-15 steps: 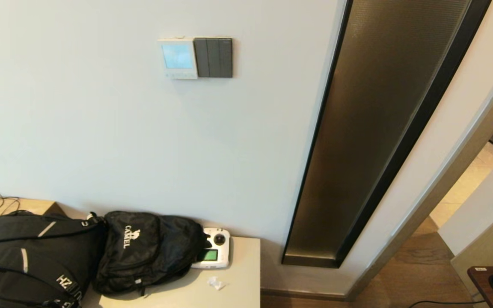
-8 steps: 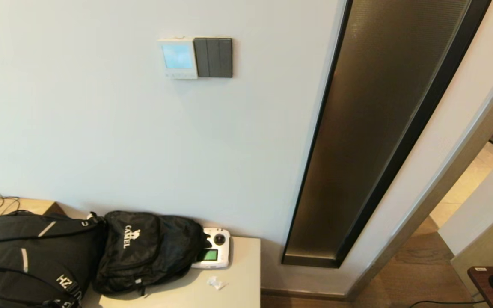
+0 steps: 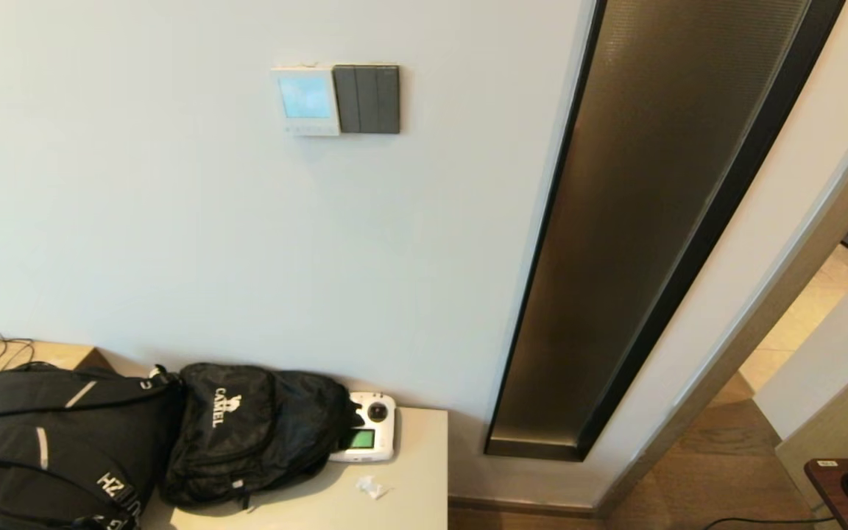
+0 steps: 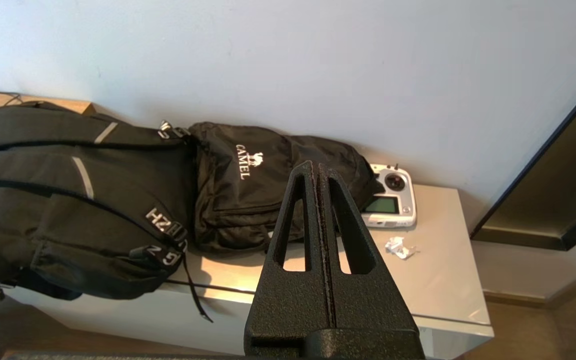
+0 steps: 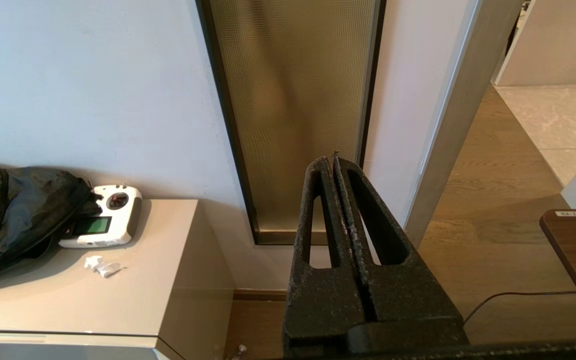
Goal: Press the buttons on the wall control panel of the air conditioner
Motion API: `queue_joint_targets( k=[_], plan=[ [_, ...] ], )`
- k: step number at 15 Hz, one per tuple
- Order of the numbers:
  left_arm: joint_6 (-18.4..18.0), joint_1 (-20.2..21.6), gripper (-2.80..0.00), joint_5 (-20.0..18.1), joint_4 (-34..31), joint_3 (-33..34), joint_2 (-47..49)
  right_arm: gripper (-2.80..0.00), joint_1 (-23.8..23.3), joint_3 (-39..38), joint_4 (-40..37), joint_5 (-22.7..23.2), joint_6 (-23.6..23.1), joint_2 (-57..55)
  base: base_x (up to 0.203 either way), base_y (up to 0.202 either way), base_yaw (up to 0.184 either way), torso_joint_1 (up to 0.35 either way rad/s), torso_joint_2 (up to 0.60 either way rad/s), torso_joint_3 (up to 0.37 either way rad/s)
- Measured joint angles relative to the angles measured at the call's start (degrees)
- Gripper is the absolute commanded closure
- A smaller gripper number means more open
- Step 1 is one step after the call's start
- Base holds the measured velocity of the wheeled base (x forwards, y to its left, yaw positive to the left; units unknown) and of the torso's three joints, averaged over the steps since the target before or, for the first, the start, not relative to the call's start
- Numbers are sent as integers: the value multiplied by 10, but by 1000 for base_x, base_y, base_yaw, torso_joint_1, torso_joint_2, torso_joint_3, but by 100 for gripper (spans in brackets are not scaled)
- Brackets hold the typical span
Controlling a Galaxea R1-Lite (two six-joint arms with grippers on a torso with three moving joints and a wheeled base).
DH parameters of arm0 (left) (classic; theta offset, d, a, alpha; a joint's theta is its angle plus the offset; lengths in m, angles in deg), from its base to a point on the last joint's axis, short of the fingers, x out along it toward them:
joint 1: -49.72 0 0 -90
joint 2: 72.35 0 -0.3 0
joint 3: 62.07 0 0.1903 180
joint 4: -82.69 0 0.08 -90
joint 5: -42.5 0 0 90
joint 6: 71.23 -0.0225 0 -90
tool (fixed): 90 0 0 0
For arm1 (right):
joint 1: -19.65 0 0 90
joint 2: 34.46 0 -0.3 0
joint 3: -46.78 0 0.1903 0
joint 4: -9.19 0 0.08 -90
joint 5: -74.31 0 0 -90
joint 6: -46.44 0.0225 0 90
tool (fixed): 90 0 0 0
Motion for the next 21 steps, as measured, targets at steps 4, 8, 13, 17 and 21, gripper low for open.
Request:
queue_joint_targets(
  k=[4,8,13,17,21],
  plan=[
    [2,0,0,0,0,0,0,0,0,0,0,0,0,0,0,0,0,0,0,0],
    [2,0,0,0,0,0,0,0,0,0,0,0,0,0,0,0,0,0,0,0],
    [2,0,0,0,-1,0,0,0,0,0,0,0,1,0,0,0,0,0,0,0],
    [4,-1,0,1,-1,0,0,0,0,0,0,0,1,0,0,0,0,0,0,0],
    [6,-1,0,1,0,0,0,0,0,0,0,0,1,0,0,0,0,0,0,0]
  ],
)
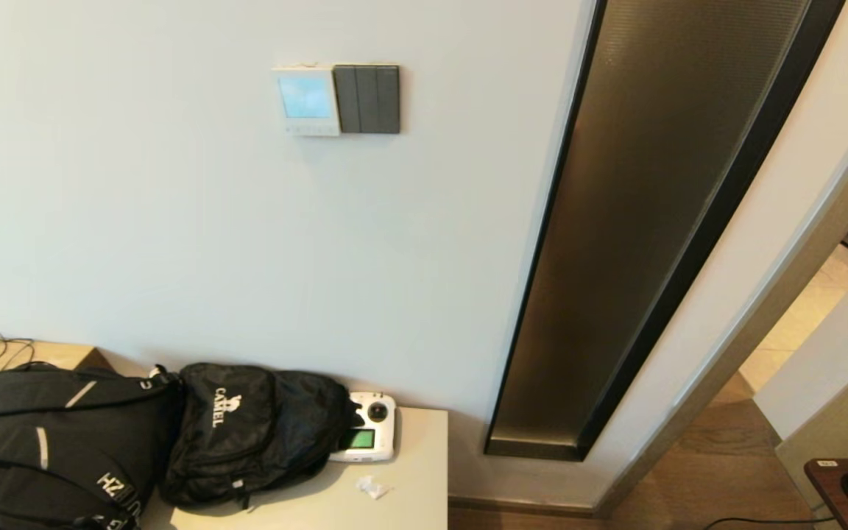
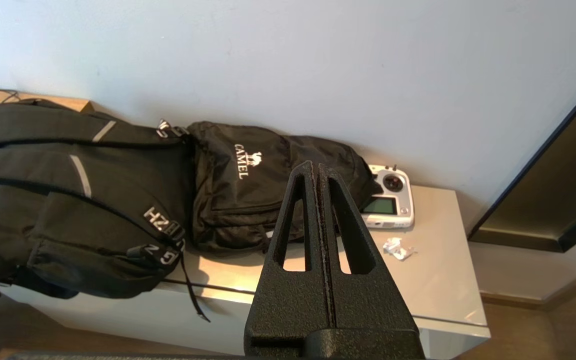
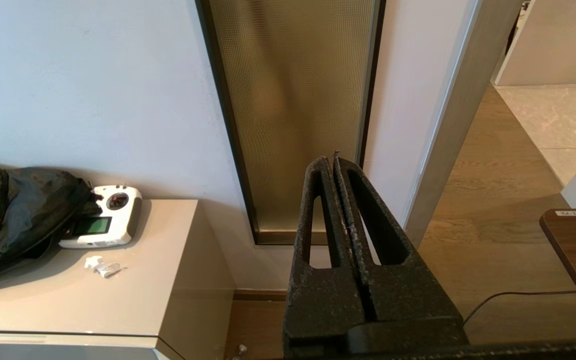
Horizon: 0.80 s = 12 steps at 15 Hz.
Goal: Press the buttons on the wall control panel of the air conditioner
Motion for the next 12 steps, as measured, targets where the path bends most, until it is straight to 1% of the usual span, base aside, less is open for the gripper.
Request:
queue_joint_targets(
  k=[12],
  plan=[
    [2,0,0,0,0,0,0,0,0,0,0,0,0,0,0,0,0,0,0,0]
  ],
)
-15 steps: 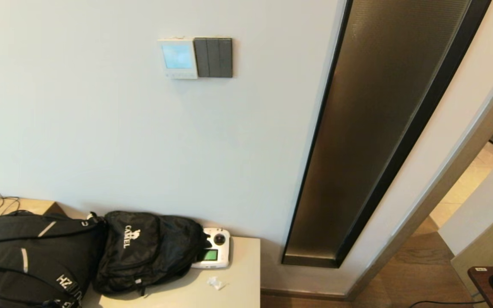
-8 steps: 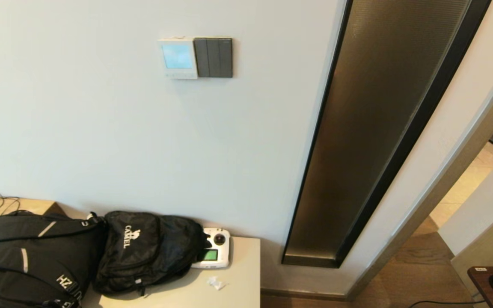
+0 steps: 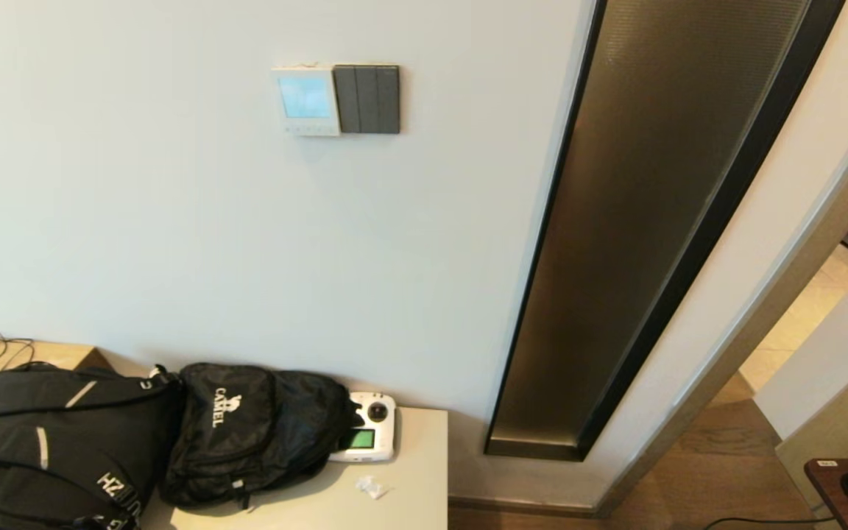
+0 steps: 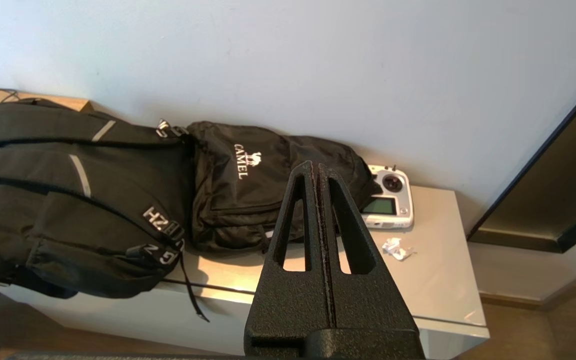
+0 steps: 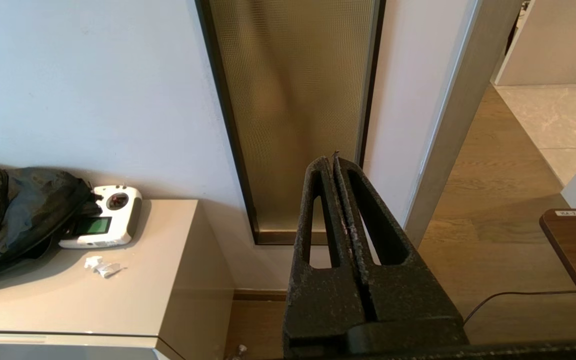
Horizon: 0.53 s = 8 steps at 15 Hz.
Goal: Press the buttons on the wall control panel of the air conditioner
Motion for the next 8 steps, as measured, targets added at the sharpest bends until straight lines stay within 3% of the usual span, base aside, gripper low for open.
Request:
queue_joint_targets(
  k=[8],
  plan=[
    [1,0,0,0,0,0,0,0,0,0,0,0,0,0,0,0,0,0,0,0]
  ],
)
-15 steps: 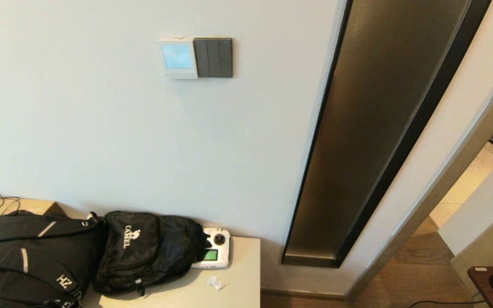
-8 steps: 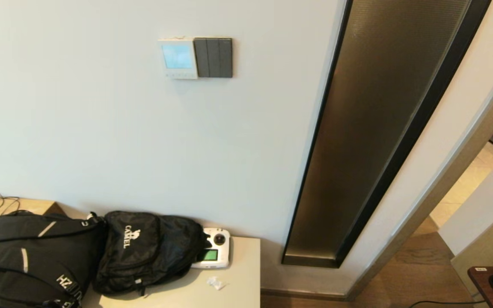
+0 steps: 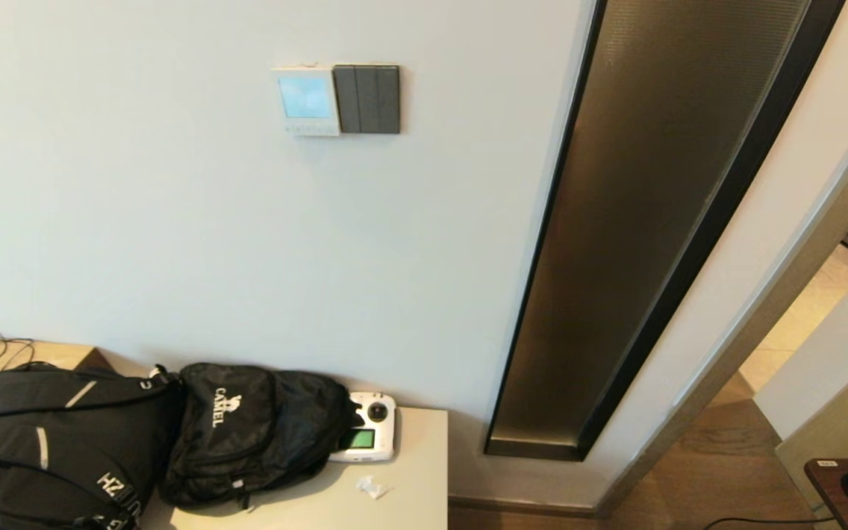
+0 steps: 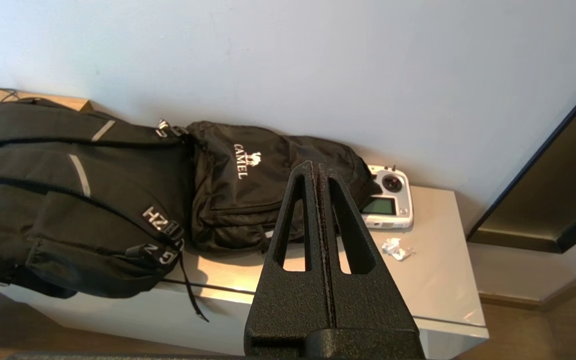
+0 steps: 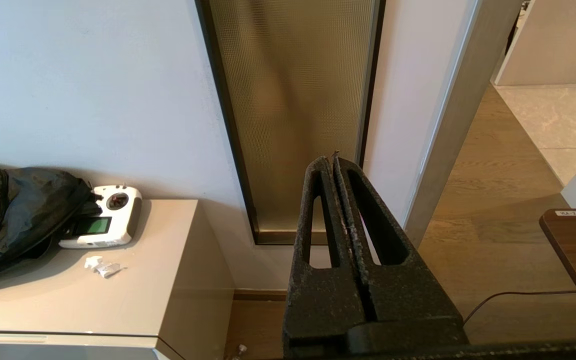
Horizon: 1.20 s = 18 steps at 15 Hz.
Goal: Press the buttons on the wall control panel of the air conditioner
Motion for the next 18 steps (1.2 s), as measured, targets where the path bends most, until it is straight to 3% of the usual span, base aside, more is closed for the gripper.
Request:
queue_joint_targets(
  k=[18],
  plan=[
    [1,0,0,1,0,0,0,0,0,0,0,0,0,0,0,0,0,0,0,0]
  ],
)
